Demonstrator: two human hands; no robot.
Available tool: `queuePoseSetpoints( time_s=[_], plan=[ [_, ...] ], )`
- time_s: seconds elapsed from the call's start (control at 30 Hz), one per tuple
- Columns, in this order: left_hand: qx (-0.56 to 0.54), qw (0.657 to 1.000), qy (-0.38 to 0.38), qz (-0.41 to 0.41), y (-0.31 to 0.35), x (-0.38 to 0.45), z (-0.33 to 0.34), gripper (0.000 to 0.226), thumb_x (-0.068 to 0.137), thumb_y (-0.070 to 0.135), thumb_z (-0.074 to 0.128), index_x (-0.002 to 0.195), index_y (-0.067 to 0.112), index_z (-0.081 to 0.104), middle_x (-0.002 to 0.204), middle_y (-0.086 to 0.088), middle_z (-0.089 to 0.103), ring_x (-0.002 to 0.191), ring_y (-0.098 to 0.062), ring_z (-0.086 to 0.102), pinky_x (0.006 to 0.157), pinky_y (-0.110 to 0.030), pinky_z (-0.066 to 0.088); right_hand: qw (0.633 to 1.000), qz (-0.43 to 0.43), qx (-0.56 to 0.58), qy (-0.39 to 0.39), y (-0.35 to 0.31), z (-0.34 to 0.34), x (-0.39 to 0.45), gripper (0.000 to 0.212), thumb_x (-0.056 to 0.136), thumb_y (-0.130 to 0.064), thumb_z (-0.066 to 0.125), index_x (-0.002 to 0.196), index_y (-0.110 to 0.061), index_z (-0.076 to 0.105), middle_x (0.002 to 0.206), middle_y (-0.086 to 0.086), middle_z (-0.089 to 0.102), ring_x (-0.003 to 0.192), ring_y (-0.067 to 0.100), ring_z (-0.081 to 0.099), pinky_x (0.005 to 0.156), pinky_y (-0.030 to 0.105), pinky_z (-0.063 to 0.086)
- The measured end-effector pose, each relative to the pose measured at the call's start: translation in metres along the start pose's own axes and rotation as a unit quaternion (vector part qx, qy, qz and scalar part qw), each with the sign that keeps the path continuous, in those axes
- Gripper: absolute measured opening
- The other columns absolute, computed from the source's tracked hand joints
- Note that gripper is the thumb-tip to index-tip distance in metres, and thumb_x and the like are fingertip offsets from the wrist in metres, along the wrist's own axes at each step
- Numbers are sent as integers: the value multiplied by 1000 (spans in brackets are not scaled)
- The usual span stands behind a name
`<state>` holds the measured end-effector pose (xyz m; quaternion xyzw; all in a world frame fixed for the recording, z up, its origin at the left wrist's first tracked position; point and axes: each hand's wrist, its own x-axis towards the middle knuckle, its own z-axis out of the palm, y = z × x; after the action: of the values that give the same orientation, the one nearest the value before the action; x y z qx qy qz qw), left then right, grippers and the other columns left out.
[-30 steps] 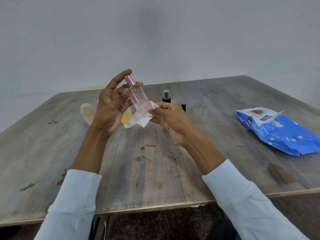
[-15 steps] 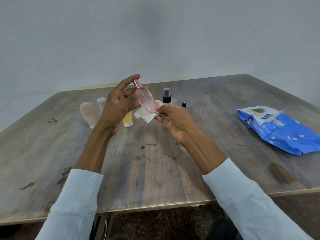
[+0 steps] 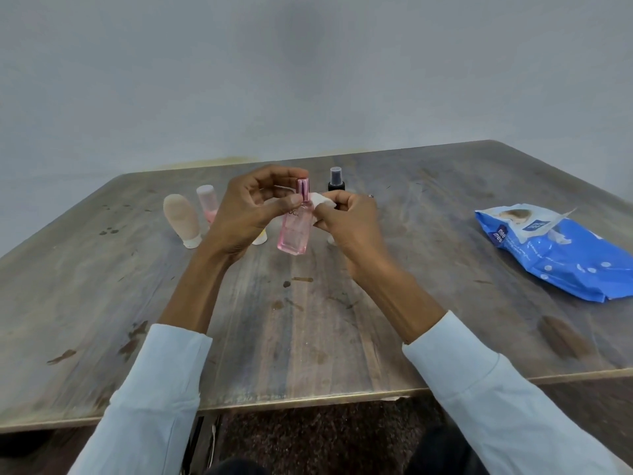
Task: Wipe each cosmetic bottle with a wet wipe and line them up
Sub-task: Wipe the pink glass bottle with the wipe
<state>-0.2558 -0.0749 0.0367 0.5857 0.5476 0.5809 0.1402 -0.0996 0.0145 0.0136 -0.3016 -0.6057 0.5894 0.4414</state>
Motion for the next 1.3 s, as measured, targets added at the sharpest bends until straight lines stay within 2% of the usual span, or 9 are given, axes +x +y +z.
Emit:
queuePoseSetpoints(
  time_s=[0.1, 0.13, 0.27, 0.47, 0.67, 0.9, 1.0, 1.13, 1.3],
  plan=[
    [57, 998, -15, 13, -1, -1, 1, 32, 92, 1, 80, 122, 13, 76, 118, -1, 79, 109, -22, 73, 100, -34, 58, 992, -62, -105, 26, 10, 2, 5, 7, 96, -10, 75, 100, -11, 81, 91, 3, 79, 87, 20, 77, 79, 37, 67],
    [67, 997, -16, 16, -1, -1, 2, 32, 91, -1, 80, 120, 14, 76, 117, 0, 79, 108, -21, 73, 99, -33, 58, 990, -71, -120, 28, 11, 3, 4, 7, 95, -9, 75, 98, -11, 81, 89, 3, 79, 86, 20, 76, 78, 37, 66],
    [68, 997, -9, 20, -2, -1, 3, 32, 89, -3, 80, 117, 13, 76, 115, -1, 78, 105, -18, 72, 98, -31, 58, 977, -115, -174, 43, 11, 4, 4, 12, 96, -6, 70, 99, -9, 81, 91, 3, 78, 82, 16, 73, 63, 15, 52],
    [103, 994, -26, 4, -10, -4, 3, 29, 89, -1, 81, 114, 13, 75, 112, -4, 77, 103, -22, 72, 97, -32, 58, 954, -146, -258, 40, 15, 6, 4, 20, 95, -3, 68, 105, -12, 82, 98, 1, 79, 85, 13, 71, 72, 25, 57],
    [146, 988, -59, -12, -3, -12, -8, 25, 90, 2, 82, 112, 9, 74, 108, -3, 78, 100, -19, 74, 91, -22, 56, 957, -125, -260, 18, 18, 8, 4, 18, 94, -3, 67, 100, -9, 83, 92, 3, 78, 81, 15, 70, 64, 22, 50],
    [114, 989, 89, -8, -11, -32, 8, 21, 87, 12, 88, 104, 7, 76, 98, 2, 77, 90, -11, 73, 83, -20, 55, 959, -140, -244, -28, 10, 7, -2, 6, 93, -14, 74, 93, -13, 80, 85, -1, 76, 77, 9, 70, 63, 15, 47],
    [95, 990, 101, -13, -12, -37, 15, 22, 88, 11, 87, 106, 8, 76, 100, 5, 77, 94, -9, 73, 86, -21, 57, 962, -146, -229, -29, 8, 4, -8, 5, 92, -17, 77, 92, -13, 77, 87, -2, 76, 78, 9, 70, 64, 15, 47],
    [89, 990, 114, -5, -19, -40, 13, 22, 88, 10, 86, 107, 12, 76, 105, 3, 79, 98, -15, 74, 91, -30, 60, 956, -173, -233, -37, 12, -3, -29, 6, 91, -13, 78, 93, -16, 73, 87, -5, 72, 76, 3, 67, 63, 8, 48],
    [54, 988, 145, -19, -25, -39, 11, 21, 91, 6, 81, 111, 6, 77, 102, 1, 79, 95, -13, 74, 83, -26, 59, 917, -281, -271, -85, 13, 0, -37, 7, 90, -4, 79, 91, -11, 77, 94, 0, 72, 80, 5, 69, 72, 11, 54]
  ],
)
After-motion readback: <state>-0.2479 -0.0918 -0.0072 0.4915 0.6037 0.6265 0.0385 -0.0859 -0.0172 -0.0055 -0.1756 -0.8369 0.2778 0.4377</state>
